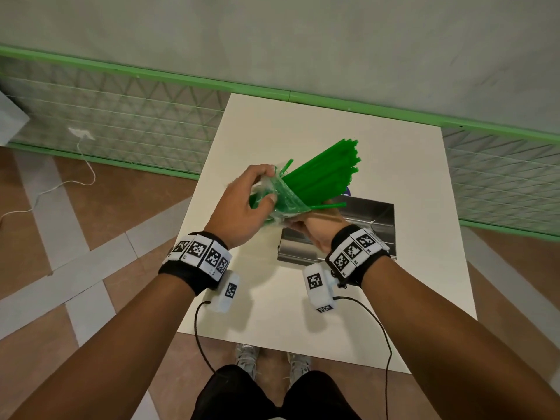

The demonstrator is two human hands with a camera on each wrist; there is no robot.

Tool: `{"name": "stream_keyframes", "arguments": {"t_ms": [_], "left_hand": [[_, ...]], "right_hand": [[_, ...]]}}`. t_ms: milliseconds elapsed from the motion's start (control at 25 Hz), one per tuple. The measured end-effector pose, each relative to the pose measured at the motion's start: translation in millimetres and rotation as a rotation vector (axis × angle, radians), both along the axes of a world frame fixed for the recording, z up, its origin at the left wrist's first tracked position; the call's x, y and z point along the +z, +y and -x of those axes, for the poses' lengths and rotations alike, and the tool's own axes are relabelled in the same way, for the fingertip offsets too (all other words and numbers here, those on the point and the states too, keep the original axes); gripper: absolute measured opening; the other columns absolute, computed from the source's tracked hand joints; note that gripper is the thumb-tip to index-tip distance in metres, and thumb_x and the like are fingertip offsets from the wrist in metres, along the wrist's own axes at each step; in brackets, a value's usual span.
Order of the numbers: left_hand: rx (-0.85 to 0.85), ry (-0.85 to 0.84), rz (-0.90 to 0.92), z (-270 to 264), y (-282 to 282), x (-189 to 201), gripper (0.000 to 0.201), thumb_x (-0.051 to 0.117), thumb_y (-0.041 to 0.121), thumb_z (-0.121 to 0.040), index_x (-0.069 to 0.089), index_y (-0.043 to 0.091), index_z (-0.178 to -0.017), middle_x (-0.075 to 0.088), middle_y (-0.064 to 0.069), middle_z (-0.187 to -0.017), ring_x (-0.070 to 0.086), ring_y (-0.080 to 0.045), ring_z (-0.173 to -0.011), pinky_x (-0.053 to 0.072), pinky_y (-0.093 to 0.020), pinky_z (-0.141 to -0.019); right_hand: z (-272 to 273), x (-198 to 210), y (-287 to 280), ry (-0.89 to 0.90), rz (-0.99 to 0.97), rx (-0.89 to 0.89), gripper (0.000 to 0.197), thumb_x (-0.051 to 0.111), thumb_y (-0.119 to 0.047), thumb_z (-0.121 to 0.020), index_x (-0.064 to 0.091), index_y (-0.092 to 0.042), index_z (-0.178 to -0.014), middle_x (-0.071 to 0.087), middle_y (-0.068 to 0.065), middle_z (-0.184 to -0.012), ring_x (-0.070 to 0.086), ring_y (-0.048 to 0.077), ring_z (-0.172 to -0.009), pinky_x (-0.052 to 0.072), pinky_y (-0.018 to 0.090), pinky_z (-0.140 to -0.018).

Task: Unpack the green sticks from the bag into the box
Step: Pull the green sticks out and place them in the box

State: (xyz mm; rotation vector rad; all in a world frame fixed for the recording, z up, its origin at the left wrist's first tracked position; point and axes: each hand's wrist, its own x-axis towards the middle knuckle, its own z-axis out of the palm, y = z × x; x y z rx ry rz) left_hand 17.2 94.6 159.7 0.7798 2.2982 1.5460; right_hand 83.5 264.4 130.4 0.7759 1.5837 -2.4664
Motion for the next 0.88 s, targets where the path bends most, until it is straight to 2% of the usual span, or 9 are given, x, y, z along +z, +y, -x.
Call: {"name": "stream_keyframes", "arguments": {"t_ms": [80,120,240,360,440,560,680,800,880], "left_hand": [[0.005,-0.017,0.098,3,-2,1,0.039,0.05,0.023,-0.087,0.051,0.045,-0.119,0.06,0.001,-0.131,0.049,-0.028,-0.128,0.051,-0.04,-0.097],[0.013,-0.073,0.077,4,0,3,0.036,0.046,0.025,-0.087,0.054,0.042,-0.118,0.061,0.001,-0.127,0.052,-0.028,-0.125,0.052,-0.043,-0.094],[0.062,-0.101,0.063,10,12,18,0.027,0.034,0.03,-0.101,0.059,0.027,-0.113,0.064,0.001,-0.11,0.06,-0.014,-0.103,0.047,-0.032,-0.079],[-0.001,-0.079,0.247,20,26,28,0.035,0.039,0.027,-0.103,0.059,0.029,-0.131,0.062,-0.003,-0.11,0.058,-0.017,-0.101,0.043,-0.025,-0.079],[-0.009,-0.111,0.295,26,32,30,0.035,0.043,0.028,-0.101,0.068,0.02,-0.123,0.068,-0.004,-0.109,0.062,-0.021,-0.104,0.047,-0.028,-0.084],[0.079,-0.032,0.247,25,36,31,0.026,0.056,0.031,-0.098,0.076,0.018,-0.108,0.068,0.003,-0.104,0.062,-0.016,-0.105,0.044,-0.025,-0.09],[0.22,0.071,0.096,20,39,25,0.012,0.068,0.031,-0.091,0.078,0.027,-0.098,0.052,0.006,-0.107,0.049,-0.019,-0.117,0.039,-0.036,-0.107],[0.208,0.146,-0.025,11,42,27,0.015,0.066,0.036,-0.092,0.077,0.03,-0.1,0.061,0.01,-0.104,0.051,-0.02,-0.111,0.04,-0.048,-0.104],[0.143,0.123,-0.127,6,44,37,0.02,0.064,0.034,-0.095,0.076,0.026,-0.109,0.072,0.006,-0.101,0.063,-0.018,-0.101,0.045,-0.047,-0.1]], "right_hand": [[-1,-2,1,0.001,-0.037,0.039,0.058,0.06,0.026,-0.08,0.056,-0.003,-0.13,0.066,0.018,-0.126,0.068,0.035,-0.111,0.062,0.044,-0.082],[-2,1,2,0.012,-0.05,0.053,0.058,0.061,0.027,-0.08,0.056,-0.003,-0.129,0.067,0.016,-0.123,0.07,0.032,-0.107,0.062,0.042,-0.081],[-3,10,5,0.06,-0.063,0.081,0.052,0.059,0.028,-0.081,0.057,-0.005,-0.122,0.068,0.009,-0.111,0.073,0.02,-0.092,0.063,0.036,-0.075],[-4,10,2,0.081,-0.151,0.125,0.047,0.059,0.023,-0.087,0.049,0.007,-0.13,0.063,0.022,-0.12,0.066,0.03,-0.105,0.058,0.044,-0.092],[-3,9,1,0.064,-0.209,0.136,0.051,0.061,0.021,-0.087,0.046,0.009,-0.134,0.06,0.026,-0.128,0.064,0.033,-0.114,0.055,0.046,-0.097],[-4,9,-1,0.074,-0.196,0.124,0.056,0.063,0.023,-0.084,0.048,0.007,-0.135,0.062,0.023,-0.127,0.07,0.021,-0.101,0.062,0.033,-0.083],[-5,4,-2,0.043,-0.235,0.164,0.054,0.068,0.02,-0.078,0.057,0.002,-0.128,0.069,0.022,-0.119,0.069,0.037,-0.106,0.059,0.049,-0.09],[-6,7,-1,-0.004,-0.212,0.152,0.041,0.064,0.02,-0.081,0.065,0.001,-0.118,0.075,0.014,-0.101,0.073,0.031,-0.091,0.06,0.049,-0.086],[-10,12,0,-0.027,-0.184,0.128,0.039,0.059,0.023,-0.082,0.069,-0.002,-0.11,0.076,0.013,-0.101,0.074,0.03,-0.092,0.062,0.042,-0.084]]}}
